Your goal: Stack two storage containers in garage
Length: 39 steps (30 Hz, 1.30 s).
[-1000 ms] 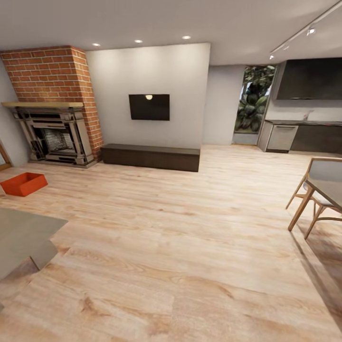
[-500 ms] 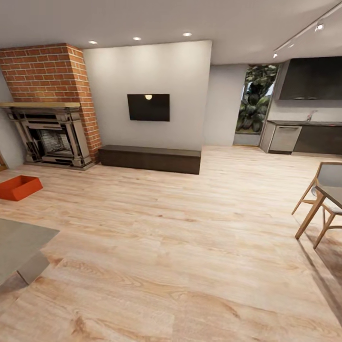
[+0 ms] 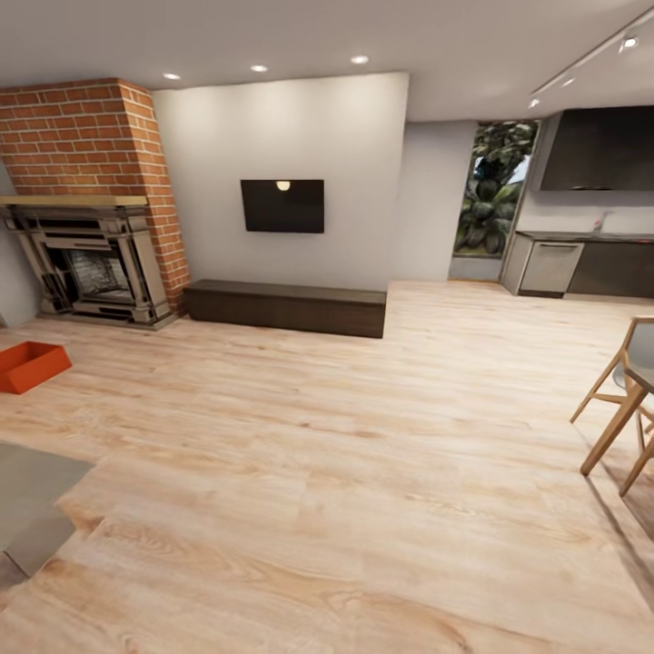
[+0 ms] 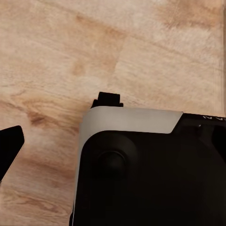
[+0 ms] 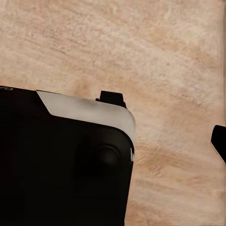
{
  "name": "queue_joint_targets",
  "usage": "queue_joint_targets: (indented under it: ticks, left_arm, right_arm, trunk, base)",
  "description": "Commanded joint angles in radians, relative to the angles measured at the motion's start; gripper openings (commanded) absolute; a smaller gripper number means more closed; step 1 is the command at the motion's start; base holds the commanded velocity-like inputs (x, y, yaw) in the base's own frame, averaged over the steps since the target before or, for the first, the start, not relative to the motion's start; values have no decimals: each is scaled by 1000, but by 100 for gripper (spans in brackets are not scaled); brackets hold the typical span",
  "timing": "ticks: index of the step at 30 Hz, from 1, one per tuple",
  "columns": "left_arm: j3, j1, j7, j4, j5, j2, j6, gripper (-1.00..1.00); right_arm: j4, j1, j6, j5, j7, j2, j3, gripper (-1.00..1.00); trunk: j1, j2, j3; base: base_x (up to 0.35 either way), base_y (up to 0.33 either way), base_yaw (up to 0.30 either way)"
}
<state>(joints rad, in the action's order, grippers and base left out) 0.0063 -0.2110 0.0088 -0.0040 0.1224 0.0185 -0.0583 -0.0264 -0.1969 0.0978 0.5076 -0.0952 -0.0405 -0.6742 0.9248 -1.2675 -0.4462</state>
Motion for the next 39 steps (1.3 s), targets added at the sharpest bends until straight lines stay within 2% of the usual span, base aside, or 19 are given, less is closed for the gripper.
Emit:
queue_joint_targets:
  ticks: [1,39]
  left_arm:
    - [0,-1,0,1,8,0,-3,100]
    - [0,-1,0,1,8,0,-3,100]
  right_arm:
    - [-3,-1,5,9,-1,-1,-8,100]
    - [-3,-1,6,8,-4,-1,-10,100]
  trunk:
    - [1,-1,-1]
    - [1,-1,-1]
  base:
    - [321,0,0]
    - [321,0,0]
